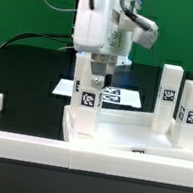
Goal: Assemble desk
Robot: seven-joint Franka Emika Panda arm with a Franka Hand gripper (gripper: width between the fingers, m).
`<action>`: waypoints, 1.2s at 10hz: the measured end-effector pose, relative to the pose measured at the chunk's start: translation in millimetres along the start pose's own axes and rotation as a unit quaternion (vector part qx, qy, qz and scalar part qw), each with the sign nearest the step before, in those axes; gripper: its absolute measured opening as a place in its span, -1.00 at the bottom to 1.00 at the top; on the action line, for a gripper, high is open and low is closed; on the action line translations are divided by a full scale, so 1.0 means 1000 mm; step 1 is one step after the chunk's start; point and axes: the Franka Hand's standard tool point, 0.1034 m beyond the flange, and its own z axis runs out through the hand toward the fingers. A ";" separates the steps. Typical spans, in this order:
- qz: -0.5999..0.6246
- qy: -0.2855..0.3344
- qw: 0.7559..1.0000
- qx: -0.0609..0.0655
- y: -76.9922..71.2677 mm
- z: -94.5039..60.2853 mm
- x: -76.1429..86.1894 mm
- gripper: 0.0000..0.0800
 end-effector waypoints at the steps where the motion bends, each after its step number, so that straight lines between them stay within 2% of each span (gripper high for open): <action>1: 0.007 0.000 1.000 0.000 0.000 0.000 0.000 -0.24; 2: -0.006 0.000 1.000 0.000 0.000 0.000 0.000 -0.24; 3: -0.018 0.000 1.000 0.000 0.000 0.001 0.000 0.27; 4: -0.020 0.000 1.000 -0.001 0.000 0.001 0.000 0.51; 5: -0.134 -0.002 0.991 -0.014 0.002 0.001 0.007 0.60; 6: -0.238 -0.001 0.971 -0.032 0.007 0.001 0.008 0.60; 7: -0.321 -0.005 0.946 -0.034 0.008 0.000 0.012 0.62; 8: -0.355 -0.001 0.935 -0.026 0.008 0.001 0.023 0.62; 11: -0.452 -0.002 0.891 -0.028 0.009 0.001 0.023 0.62; 12: -0.496 -0.001 0.868 -0.031 0.008 0.001 0.022 0.62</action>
Offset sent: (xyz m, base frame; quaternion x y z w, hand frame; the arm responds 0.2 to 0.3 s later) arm 0.0000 0.0000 0.0000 0.0000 0.0000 0.0000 1.0000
